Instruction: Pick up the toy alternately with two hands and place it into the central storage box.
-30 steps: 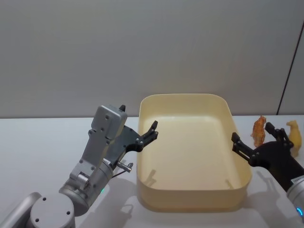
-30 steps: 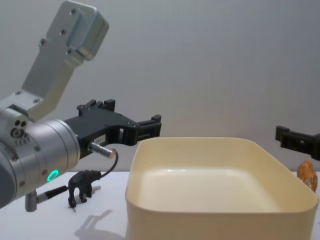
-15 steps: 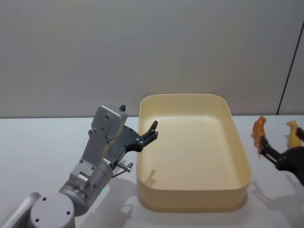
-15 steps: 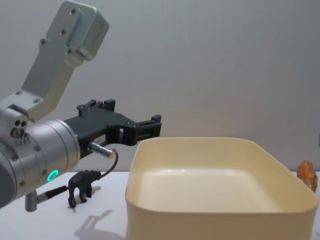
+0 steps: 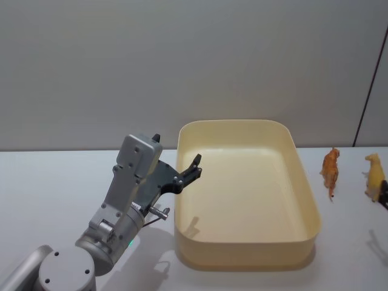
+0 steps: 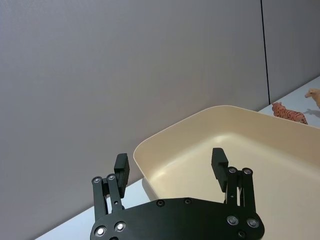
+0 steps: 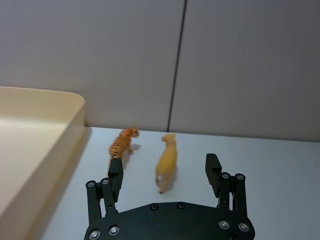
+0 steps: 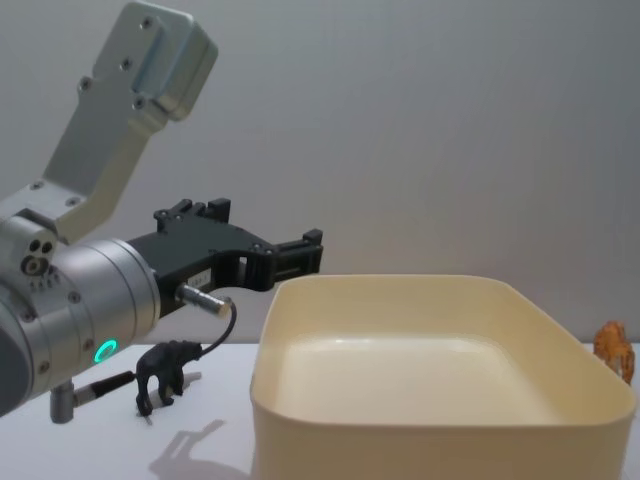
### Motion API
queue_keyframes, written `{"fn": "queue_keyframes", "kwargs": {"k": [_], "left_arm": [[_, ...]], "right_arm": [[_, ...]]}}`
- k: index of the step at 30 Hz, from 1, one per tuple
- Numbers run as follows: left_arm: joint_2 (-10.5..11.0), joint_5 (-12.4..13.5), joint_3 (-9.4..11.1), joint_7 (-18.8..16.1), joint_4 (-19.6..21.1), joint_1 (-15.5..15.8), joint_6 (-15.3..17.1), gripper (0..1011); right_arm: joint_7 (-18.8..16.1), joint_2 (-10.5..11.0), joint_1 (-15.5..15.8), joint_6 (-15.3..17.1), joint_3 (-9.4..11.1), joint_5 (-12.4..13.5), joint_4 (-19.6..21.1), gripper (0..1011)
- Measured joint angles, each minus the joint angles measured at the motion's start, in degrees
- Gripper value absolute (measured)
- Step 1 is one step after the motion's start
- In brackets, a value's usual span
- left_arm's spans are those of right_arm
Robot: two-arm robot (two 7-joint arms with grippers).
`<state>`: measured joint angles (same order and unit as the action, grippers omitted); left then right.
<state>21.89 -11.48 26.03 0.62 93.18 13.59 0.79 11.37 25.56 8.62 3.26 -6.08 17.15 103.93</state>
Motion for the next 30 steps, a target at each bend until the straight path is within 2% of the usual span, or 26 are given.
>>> {"fn": "queue_keyframes", "kwargs": {"k": [4,10,20,23,26,30], "left_arm": [[0.0,0.0,0.0,0.0,0.0,0.0,0.0,1001],[0.0,0.0,0.0,0.0,0.0,0.0,0.0,1001],[0.0,0.0,0.0,0.0,0.0,0.0,0.0,1001],[0.0,0.0,0.0,0.0,0.0,0.0,0.0,1001],[0.0,0.0,0.0,0.0,0.0,0.0,0.0,1001],[0.0,0.0,0.0,0.0,0.0,0.0,0.0,1001]], "right_arm": [[2.2,-0.2,-0.4,1.3,0.5,0.1,-1.1,1001],[4.1,-1.6,-3.3,3.5,0.6,-0.4,-4.8,1001],[3.7,-5.1,-11.0,5.8,-0.9,-3.3,-13.5,1001],[2.9,-6.7,-14.5,6.1,-1.7,-4.8,-17.5,1001],[2.4,-7.7,-16.5,6.2,-2.2,-5.6,-19.9,1001],[1.9,-9.7,-20.5,6.3,-3.2,-7.2,-25.2,1001]]}}
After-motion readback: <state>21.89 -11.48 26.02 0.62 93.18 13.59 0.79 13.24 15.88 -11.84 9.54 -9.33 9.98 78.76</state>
